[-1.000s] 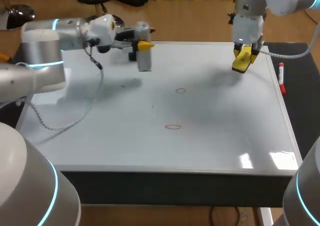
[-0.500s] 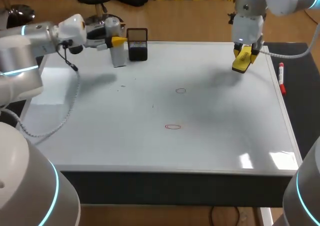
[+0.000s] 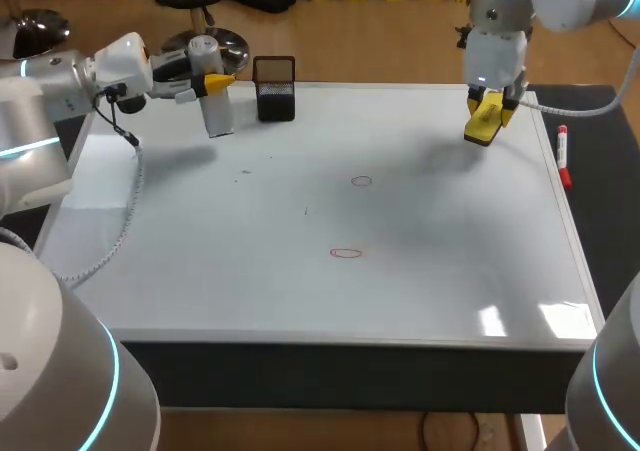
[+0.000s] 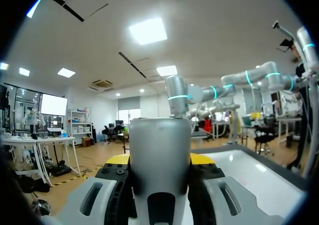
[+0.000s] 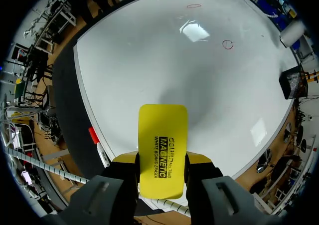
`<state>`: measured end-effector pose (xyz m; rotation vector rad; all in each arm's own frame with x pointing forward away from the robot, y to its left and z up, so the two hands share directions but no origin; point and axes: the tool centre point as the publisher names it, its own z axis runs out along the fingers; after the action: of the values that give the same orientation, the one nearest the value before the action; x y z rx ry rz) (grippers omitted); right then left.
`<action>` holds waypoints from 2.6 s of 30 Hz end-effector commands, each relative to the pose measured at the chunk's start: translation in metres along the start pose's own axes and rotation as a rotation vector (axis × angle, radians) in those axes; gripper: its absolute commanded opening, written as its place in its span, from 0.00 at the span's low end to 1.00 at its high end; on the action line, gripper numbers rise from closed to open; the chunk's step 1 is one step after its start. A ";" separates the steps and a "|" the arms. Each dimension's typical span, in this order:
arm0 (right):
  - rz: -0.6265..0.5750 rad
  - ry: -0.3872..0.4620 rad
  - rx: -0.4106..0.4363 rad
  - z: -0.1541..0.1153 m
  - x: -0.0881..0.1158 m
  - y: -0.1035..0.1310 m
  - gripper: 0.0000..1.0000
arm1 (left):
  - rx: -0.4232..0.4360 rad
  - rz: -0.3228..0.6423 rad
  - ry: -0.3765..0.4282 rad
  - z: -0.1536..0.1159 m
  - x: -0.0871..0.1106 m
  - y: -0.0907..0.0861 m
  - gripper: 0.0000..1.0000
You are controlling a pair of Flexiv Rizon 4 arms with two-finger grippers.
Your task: Pick up the inspection probe, press it on each red-marked spot on the whiteboard one by one, put down the probe, pick up the eraser, and wipe off all the red marks.
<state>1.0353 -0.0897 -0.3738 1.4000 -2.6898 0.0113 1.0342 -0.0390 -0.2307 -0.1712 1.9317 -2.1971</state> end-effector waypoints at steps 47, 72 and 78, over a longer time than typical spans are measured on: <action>-0.445 -0.110 -0.006 -0.008 -0.114 0.215 0.00 | -0.003 0.004 -0.023 -0.002 0.007 -0.004 0.00; -0.574 -0.121 -0.078 0.026 -0.173 0.242 0.00 | -0.003 0.004 -0.023 -0.002 0.007 -0.004 0.00; -0.598 -0.114 -0.098 0.035 -0.178 0.242 0.00 | -0.003 0.004 -0.023 -0.002 0.007 -0.004 0.00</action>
<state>0.9299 0.1894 -0.4114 2.1588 -2.2134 -0.2455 1.0284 -0.0374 -0.2287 -0.1893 1.9241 -2.1846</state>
